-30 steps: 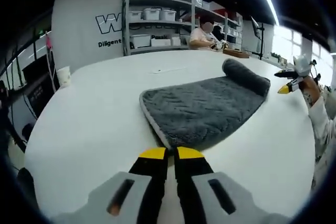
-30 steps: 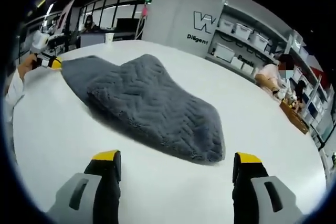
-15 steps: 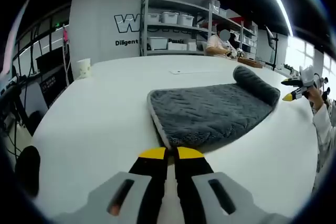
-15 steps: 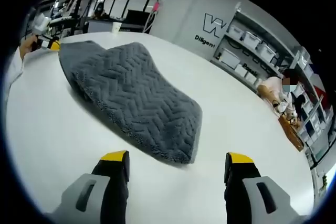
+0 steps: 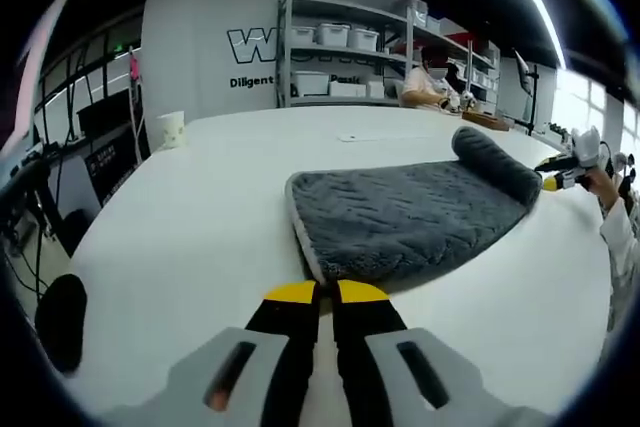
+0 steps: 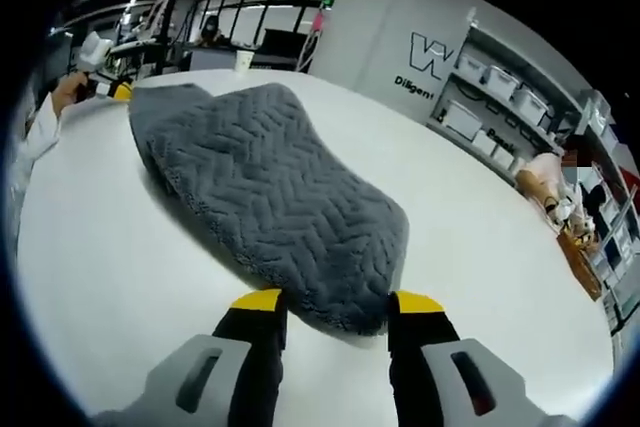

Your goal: Open the folded towel by lifting each exposed corner and separating the folded layers until the towel lies flat within the target outline without major curled edges

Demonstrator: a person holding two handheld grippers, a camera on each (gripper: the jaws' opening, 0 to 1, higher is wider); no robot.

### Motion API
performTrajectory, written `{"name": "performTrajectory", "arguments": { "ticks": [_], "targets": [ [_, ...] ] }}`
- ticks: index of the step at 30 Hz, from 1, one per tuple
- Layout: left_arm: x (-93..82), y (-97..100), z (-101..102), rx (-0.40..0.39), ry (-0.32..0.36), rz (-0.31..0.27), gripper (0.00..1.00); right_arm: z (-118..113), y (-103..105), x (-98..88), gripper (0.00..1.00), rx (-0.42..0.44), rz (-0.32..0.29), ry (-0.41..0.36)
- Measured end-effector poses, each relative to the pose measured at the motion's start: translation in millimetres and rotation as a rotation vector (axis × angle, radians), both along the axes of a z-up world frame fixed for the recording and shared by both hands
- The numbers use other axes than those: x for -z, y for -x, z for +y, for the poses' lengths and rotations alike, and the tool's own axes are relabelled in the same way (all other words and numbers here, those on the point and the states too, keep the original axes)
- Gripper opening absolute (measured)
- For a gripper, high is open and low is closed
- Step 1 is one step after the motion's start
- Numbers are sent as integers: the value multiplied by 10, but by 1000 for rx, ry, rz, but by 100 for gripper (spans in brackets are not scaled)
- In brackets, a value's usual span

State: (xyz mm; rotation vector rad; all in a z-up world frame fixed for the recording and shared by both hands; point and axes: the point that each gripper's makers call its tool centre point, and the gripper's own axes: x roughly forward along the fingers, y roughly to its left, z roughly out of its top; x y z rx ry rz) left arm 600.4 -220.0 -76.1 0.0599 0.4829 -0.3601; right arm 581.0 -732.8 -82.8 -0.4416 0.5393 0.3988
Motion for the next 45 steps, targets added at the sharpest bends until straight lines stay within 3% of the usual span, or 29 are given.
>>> {"name": "performTrajectory", "arguments": {
  "ticks": [5, 9, 45],
  "targets": [
    [9, 8, -6, -1, -1, 2, 4, 79, 15, 34, 4, -49, -2, -12],
    [10, 5, -1, -1, 0, 2, 4, 84, 15, 31, 0, -52, -7, -6],
    [28, 70, 271, -109, 11, -5, 3, -603, 53, 27, 0, 131, -26, 19]
  ]
}}
